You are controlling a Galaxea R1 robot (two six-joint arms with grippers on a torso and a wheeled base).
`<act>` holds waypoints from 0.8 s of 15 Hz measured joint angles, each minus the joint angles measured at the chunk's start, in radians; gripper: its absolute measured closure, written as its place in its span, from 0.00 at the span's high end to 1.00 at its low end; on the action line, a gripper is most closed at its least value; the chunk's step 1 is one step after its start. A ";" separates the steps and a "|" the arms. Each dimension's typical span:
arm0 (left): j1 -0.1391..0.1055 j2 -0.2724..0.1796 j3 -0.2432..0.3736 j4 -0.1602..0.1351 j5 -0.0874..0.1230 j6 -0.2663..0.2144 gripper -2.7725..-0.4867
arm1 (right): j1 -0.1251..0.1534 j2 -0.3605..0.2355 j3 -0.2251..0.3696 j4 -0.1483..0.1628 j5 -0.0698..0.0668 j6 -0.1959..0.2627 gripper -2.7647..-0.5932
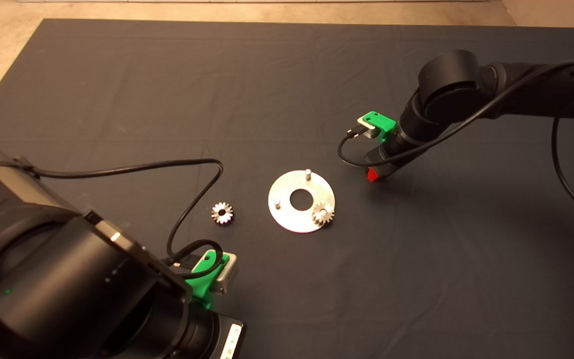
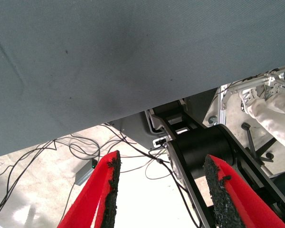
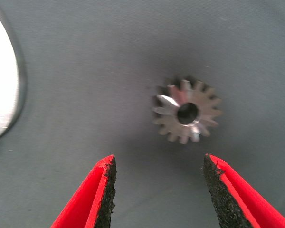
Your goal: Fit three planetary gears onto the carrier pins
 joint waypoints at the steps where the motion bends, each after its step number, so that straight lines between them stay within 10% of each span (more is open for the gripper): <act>1: 0.000 0.000 0.000 0.000 0.000 0.000 0.30 | 0.000 -0.011 -0.002 0.000 0.001 0.000 0.34; 7: 0.000 0.000 0.000 0.000 0.000 0.000 0.30 | 0.000 -0.055 -0.009 0.024 0.001 -0.004 0.35; 12: 0.000 0.000 0.000 0.000 0.000 0.000 0.30 | -0.011 -0.055 -0.009 0.046 0.052 -0.005 0.40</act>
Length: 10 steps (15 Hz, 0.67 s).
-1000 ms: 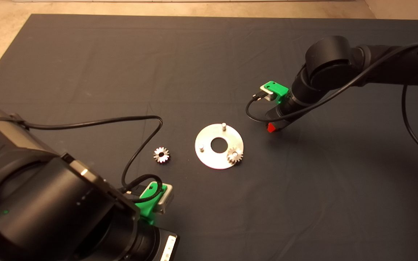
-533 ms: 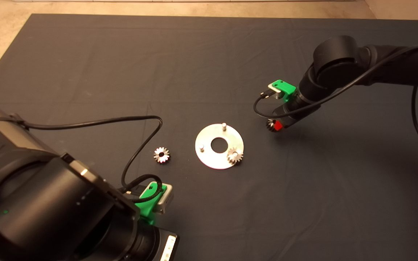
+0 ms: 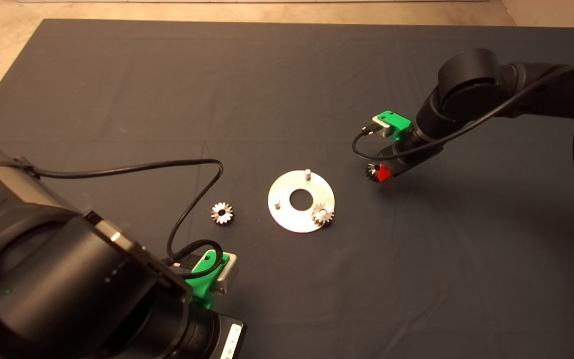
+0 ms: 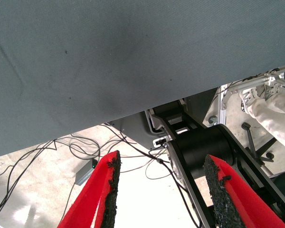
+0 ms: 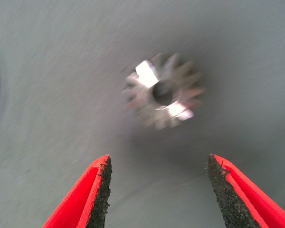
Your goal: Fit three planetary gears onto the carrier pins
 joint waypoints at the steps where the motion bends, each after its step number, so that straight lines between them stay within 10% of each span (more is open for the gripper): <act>1: 0.000 0.000 0.000 0.000 0.000 0.000 0.30 | -0.011 0.000 -0.001 0.002 0.006 0.000 0.40; 10: 0.000 -0.002 0.000 0.000 0.000 -0.003 0.30 | -0.049 0.000 -0.050 0.006 0.013 -0.046 0.40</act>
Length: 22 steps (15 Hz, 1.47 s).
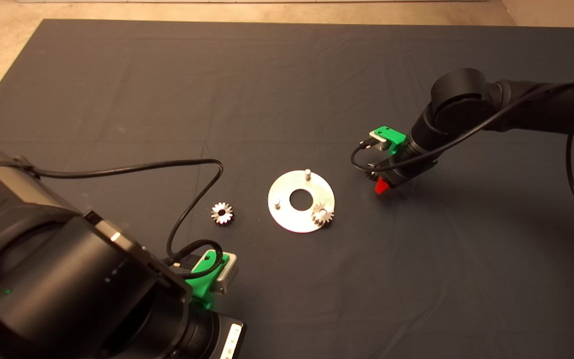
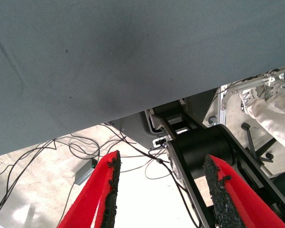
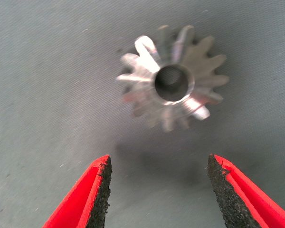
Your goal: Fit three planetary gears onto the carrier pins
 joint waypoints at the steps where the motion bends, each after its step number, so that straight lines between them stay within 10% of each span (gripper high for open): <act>1: 0.000 -0.001 0.000 0.000 0.000 0.000 0.30 | 0.000 0.001 -0.011 0.000 0.000 -0.009 0.40; 14: 0.000 -0.012 0.000 0.000 0.000 -0.002 0.30 | 0.000 0.011 -0.028 0.000 0.054 -0.020 0.40; 22: 0.000 -0.013 0.000 0.000 0.000 -0.004 0.30 | 0.010 0.011 -0.038 0.000 0.058 -0.041 0.40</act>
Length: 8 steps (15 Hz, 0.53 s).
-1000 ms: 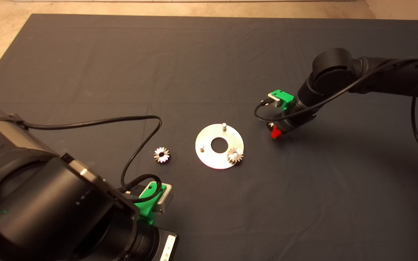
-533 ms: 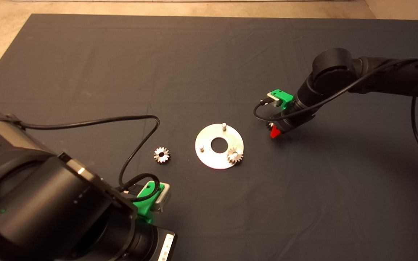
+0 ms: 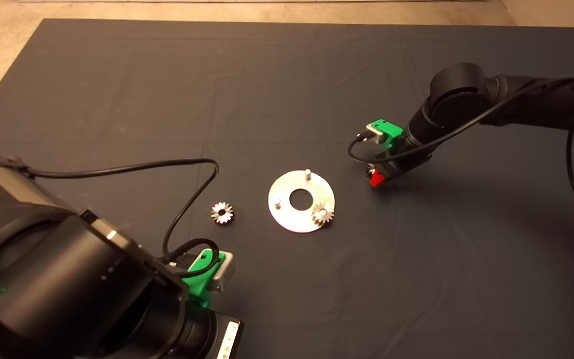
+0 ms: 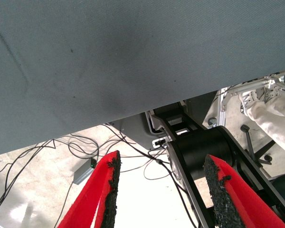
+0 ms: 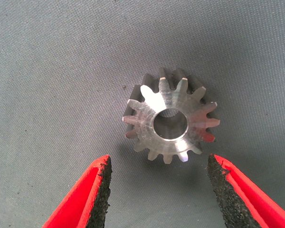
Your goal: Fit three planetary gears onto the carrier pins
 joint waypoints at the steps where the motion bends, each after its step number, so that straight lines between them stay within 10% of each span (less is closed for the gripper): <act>1: 0.000 0.000 0.000 0.000 0.000 0.000 0.30 | 0.003 0.000 -0.001 0.000 0.003 -0.002 0.40; 8: 0.000 -0.003 0.000 0.000 0.000 0.000 0.30 | 0.006 0.000 -0.014 0.000 0.025 -0.006 0.40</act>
